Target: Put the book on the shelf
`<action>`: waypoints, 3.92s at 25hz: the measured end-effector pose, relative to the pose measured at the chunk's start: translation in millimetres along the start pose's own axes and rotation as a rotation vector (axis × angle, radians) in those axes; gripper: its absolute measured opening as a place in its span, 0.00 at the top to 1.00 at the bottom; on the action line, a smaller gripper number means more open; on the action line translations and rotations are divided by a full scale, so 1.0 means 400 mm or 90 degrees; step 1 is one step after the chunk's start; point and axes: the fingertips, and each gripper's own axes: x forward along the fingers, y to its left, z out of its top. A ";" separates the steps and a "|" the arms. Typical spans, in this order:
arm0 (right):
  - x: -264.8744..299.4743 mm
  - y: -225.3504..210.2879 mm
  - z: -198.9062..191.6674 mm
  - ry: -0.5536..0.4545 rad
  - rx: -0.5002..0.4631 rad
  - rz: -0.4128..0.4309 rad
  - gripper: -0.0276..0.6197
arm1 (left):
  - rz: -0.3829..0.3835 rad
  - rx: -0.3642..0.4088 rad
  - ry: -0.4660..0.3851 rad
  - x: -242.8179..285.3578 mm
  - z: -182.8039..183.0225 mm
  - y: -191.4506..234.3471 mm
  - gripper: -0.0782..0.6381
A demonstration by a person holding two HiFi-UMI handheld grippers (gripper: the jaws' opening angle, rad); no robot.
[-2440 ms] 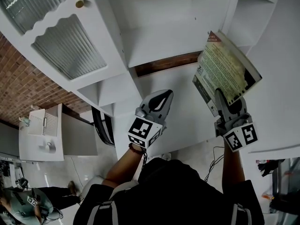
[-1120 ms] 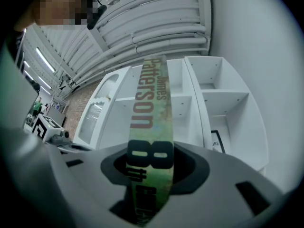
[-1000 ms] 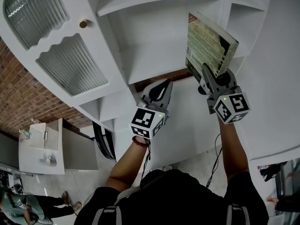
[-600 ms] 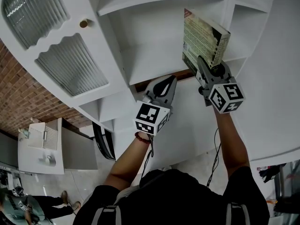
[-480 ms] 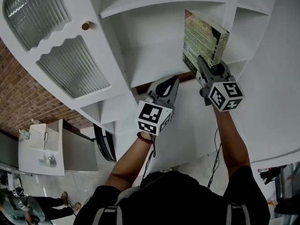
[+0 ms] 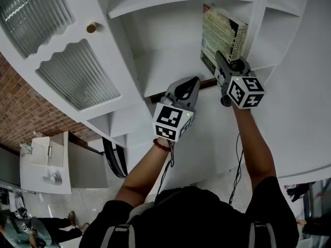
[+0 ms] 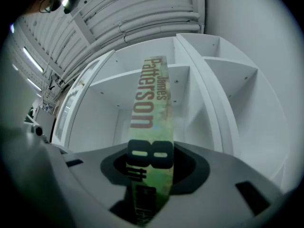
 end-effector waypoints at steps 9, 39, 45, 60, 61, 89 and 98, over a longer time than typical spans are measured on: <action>0.078 -0.028 -0.005 0.003 0.013 -0.022 0.70 | -0.007 -0.012 0.003 0.049 -0.009 0.024 0.87; 0.151 -0.096 -0.064 0.032 0.069 -0.053 0.64 | 0.004 -0.026 0.015 0.055 -0.038 0.032 0.87; 0.119 -0.101 -0.066 0.039 0.057 -0.079 0.61 | 0.006 -0.028 0.020 0.045 -0.046 0.028 0.87; 0.012 -0.075 -0.052 0.051 0.011 -0.090 0.61 | 0.003 -0.019 0.010 0.009 -0.015 -0.018 0.87; 0.004 -0.075 -0.050 0.051 0.012 -0.091 0.61 | 0.002 -0.019 0.008 0.006 -0.011 -0.024 0.87; -0.318 0.029 -0.022 0.024 -0.014 -0.032 0.90 | 0.002 -0.020 -0.013 -0.133 0.005 -0.167 0.87; -0.441 0.089 -0.050 0.029 -0.010 0.000 0.90 | 0.012 -0.042 -0.001 -0.192 -0.029 -0.209 0.87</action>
